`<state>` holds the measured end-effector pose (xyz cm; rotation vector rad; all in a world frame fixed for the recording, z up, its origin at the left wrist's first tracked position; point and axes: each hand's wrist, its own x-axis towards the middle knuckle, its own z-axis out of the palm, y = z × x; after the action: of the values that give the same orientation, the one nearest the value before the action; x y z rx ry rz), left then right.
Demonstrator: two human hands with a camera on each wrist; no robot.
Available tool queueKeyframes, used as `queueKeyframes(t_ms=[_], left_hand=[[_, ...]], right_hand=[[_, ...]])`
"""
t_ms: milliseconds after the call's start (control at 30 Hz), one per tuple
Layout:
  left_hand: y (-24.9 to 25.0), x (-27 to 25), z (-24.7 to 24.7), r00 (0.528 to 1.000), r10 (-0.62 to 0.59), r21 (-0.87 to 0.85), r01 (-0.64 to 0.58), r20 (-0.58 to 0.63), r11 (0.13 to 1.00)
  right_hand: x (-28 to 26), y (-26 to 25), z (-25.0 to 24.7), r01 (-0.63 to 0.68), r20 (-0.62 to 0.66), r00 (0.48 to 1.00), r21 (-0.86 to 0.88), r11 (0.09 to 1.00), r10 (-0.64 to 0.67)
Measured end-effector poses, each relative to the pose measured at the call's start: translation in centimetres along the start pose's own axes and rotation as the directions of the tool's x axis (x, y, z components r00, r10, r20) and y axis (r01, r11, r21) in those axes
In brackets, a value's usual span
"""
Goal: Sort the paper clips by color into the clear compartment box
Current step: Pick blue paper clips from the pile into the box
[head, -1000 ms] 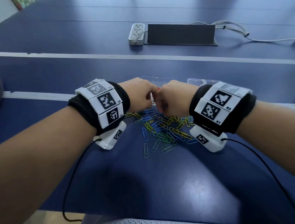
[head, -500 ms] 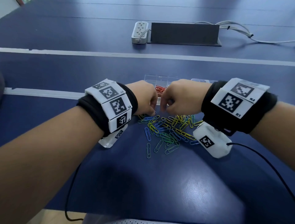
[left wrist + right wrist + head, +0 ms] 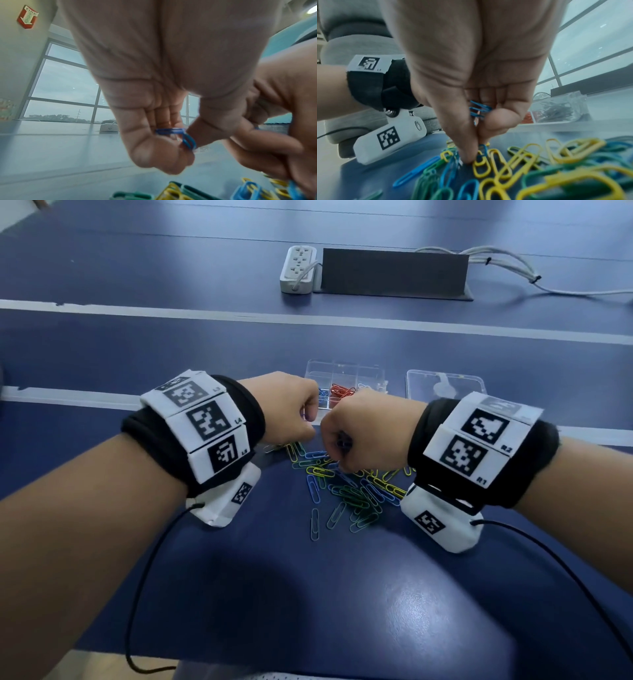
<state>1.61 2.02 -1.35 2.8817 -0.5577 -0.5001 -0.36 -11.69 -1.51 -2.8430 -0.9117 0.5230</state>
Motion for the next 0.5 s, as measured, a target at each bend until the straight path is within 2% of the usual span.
queueKeyframes(t_ms=[133,233,333,400,500], left_hand=[[0.5,-0.2,-0.2,0.999,-0.002,-0.077,0.006,0.051,0.997],[0.8,0.0,-0.2,0.989,-0.005,-0.197,0.034,0.145,0.980],[1.1,0.0,-0.3,0.981,-0.033,-0.244,0.080,0.193,0.966],[1.2,-0.1,-0.3,0.982,-0.029,-0.235,0.073,0.184,0.969],[1.1,-0.3,-0.1,0.993,-0.017,-0.103,0.029,0.121,0.994]], right_hand=[[-0.5,0.2,-0.5,-0.034,-0.006,0.999,0.093,0.995,0.035],[-1.0,0.3,-1.0,-0.111,0.059,0.993,0.167,0.980,0.102],[-1.5,0.4,-0.9,-0.167,0.118,0.983,0.224,0.960,0.144],[-1.6,0.2,-0.7,-0.175,0.083,0.984,0.219,0.960,0.160],[-1.7,-0.2,-0.4,-0.137,0.025,0.990,0.138,0.981,0.135]])
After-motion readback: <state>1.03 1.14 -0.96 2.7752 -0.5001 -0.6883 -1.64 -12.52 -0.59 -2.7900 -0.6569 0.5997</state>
